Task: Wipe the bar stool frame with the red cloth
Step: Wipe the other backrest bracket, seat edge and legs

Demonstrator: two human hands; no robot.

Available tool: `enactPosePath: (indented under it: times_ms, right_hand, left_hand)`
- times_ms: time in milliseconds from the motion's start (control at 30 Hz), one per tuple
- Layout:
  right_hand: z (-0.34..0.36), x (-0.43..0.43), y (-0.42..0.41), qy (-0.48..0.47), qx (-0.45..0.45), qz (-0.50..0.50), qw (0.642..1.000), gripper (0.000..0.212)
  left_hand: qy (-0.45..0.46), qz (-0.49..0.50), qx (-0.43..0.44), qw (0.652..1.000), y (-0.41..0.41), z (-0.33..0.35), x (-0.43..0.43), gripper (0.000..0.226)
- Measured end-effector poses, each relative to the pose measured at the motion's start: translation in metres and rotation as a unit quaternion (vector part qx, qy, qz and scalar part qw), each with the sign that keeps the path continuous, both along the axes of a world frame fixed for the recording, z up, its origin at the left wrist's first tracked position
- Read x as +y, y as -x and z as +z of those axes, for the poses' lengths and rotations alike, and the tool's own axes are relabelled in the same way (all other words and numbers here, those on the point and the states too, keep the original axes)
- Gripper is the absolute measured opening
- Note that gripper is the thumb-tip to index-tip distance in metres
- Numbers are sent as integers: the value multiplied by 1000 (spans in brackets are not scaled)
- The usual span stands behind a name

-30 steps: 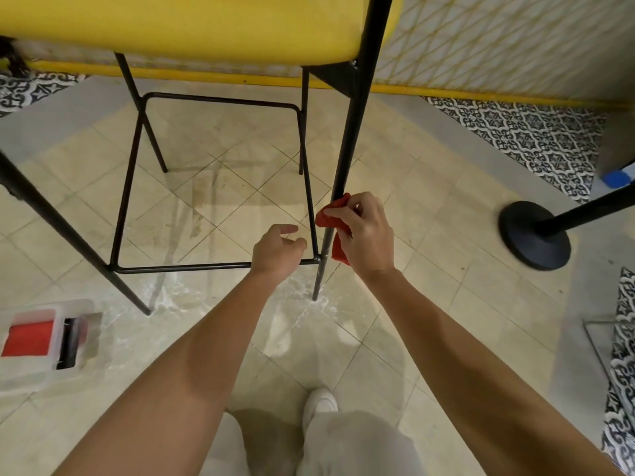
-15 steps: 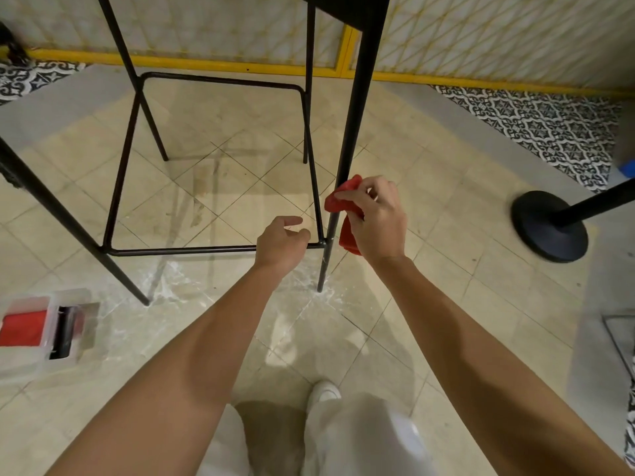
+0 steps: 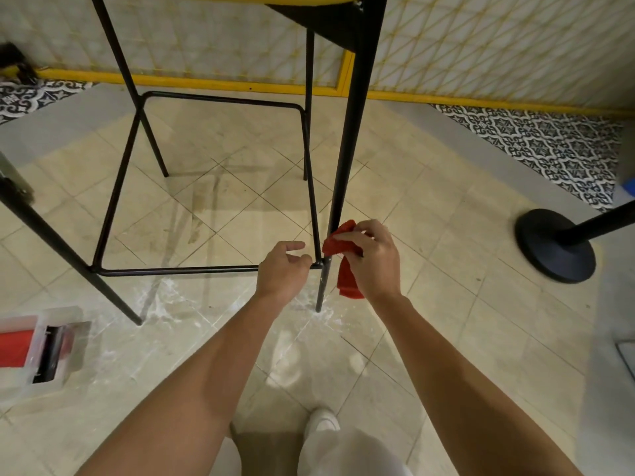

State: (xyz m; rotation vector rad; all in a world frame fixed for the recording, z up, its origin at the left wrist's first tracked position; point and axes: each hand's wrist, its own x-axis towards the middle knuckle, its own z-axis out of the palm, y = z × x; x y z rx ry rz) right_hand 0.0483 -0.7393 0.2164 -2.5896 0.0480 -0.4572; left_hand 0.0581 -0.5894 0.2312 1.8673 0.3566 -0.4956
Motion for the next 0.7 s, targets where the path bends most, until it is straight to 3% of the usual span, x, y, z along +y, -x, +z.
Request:
enactPosePath:
  times_ms: [200,300,367,433,500,633,700]
  right_hand:
    - [31,-15,-6,-248,-17,-68,966,27]
    - [53,-14,-12,-433,35,-83,897,27]
    - [63,-11,-17,-507,43,-59,859,28]
    - [68,-5,-21,-509,51,-18,859,29]
    - [64,2,-23,-468,61,9,882,31]
    - [44,3,-21,-370,84,-17,925,33]
    - [36,1,-17,-361,127,-37,923,33]
  left_hand:
    - [5,6,-16,1000,-6,10,-6,31]
    - [20,22,-19,999,-7,15,-9,31]
    - [38,38,-15,998,-8,17,-12,30]
    - [53,51,-12,997,-8,18,-13,29]
    - [61,58,-10,996,-9,17,-13,28]
    - [59,61,0,996,-8,10,-12,24]
    - [66,68,4,996,-9,9,-15,26]
